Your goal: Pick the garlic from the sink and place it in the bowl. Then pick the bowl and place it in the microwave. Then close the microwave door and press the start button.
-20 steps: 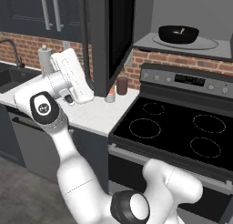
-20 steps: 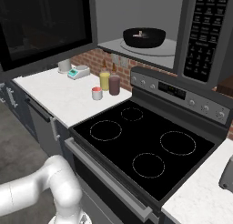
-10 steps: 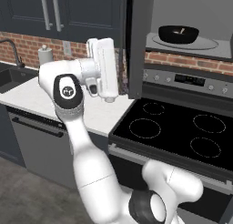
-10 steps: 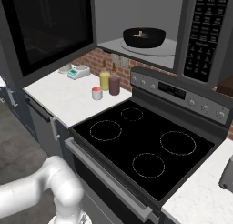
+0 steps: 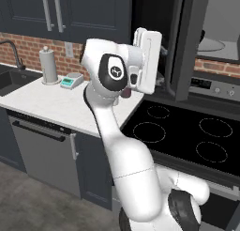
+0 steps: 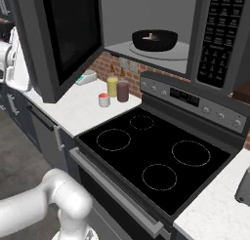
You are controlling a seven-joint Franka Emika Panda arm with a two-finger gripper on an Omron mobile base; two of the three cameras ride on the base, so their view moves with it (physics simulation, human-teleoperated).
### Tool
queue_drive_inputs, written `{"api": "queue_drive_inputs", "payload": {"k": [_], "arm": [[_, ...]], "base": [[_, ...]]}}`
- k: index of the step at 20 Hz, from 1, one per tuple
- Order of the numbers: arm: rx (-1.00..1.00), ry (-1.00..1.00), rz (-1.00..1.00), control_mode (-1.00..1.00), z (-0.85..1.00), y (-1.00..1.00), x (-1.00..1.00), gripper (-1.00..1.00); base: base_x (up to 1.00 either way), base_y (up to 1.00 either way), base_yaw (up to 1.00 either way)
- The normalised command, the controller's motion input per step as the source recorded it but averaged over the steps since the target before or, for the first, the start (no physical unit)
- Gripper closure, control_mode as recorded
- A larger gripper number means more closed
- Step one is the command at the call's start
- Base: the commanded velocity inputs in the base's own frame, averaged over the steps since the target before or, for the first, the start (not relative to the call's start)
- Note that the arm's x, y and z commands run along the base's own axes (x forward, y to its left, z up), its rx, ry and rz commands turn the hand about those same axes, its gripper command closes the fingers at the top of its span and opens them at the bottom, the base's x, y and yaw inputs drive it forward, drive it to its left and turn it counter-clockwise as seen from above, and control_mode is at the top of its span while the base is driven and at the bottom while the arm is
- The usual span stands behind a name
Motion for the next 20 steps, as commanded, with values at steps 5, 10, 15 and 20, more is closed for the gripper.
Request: {"api": "queue_drive_inputs", "payload": {"k": [5, 10, 15, 20], "arm": [[0.16, -0.07, 0.00, -1.00, 0.02, -0.73, 0.02, -1.00], [0.14, -0.02, 0.00, -1.00, 0.01, -0.60, 0.18, -1.00], [0.10, -0.02, 0.00, -1.00, 0.00, -0.54, 0.37, -1.00], [0.05, -0.06, 0.00, -1.00, 0.00, -0.44, 0.60, -1.00]], "base": [[0.00, 0.00, 0.00], [0.00, 0.00, 0.00], [0.00, 0.00, 0.00], [0.00, 0.00, 0.00]]}}
